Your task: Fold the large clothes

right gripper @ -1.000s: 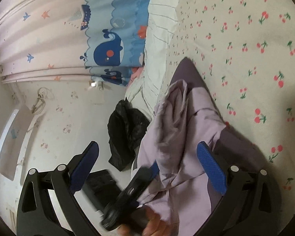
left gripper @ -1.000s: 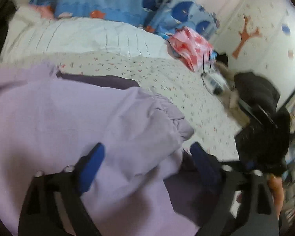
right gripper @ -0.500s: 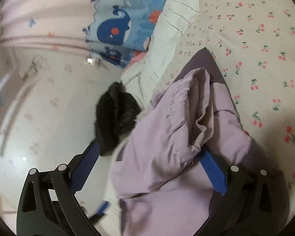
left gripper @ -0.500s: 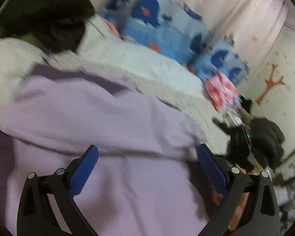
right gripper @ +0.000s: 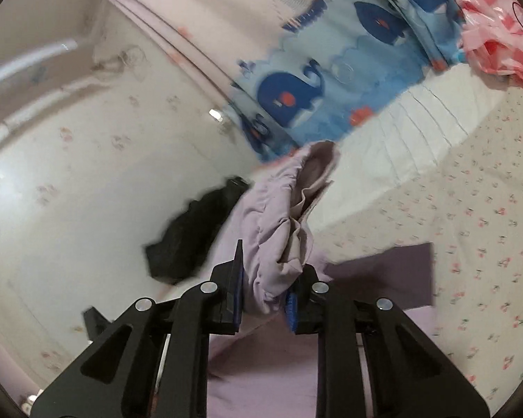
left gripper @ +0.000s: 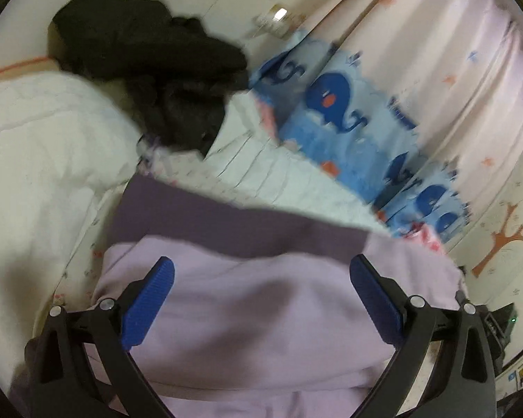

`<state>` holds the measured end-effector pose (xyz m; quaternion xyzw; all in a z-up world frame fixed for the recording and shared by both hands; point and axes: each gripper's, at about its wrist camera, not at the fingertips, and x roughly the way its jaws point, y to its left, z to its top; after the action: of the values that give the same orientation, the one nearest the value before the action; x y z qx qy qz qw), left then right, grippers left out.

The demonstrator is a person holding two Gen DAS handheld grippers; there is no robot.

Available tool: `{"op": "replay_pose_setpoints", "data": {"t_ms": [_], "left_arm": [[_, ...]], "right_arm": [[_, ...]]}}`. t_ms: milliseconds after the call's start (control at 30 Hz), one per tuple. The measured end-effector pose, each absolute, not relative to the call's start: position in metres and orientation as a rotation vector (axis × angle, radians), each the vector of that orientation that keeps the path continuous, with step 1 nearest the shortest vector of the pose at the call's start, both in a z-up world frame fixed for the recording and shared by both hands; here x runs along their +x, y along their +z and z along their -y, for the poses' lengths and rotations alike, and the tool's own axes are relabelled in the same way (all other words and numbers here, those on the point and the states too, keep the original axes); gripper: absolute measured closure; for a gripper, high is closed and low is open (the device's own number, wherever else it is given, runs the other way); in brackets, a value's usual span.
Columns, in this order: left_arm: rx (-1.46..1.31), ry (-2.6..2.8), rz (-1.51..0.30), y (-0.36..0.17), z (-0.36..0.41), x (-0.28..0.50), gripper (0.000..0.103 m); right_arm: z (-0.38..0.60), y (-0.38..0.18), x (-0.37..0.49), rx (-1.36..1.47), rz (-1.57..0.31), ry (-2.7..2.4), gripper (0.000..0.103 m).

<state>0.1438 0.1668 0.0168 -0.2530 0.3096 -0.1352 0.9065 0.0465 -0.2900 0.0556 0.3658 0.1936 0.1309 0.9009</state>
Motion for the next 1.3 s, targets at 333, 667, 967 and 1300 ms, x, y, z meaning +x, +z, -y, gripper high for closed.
{"op": "replay_pose_setpoints", "data": {"t_ms": [333,667,967,1300], "left_arm": [[-0.334,-0.226,-0.789,-0.021,-0.138,0.159,0.007],[-0.471,-0.161,-0.805,-0.043,-0.183,0.171,0.007],[-0.388,-0.192,-0.882,-0.025,-0.186,0.155,0.007],[-0.386,-0.246,-0.940,0.005,-0.294,-0.050,0.007]], "right_arm": [[0.310,-0.059,0.053,0.942,-0.761,0.068,0.076],[0.247,0.039,0.057,0.527,-0.580,0.127,0.042],[0.252,0.020,0.054,0.589,-0.813,0.175,0.042],[0.318,-0.022,-0.151,0.686,-1.113,0.265,0.006]]}}
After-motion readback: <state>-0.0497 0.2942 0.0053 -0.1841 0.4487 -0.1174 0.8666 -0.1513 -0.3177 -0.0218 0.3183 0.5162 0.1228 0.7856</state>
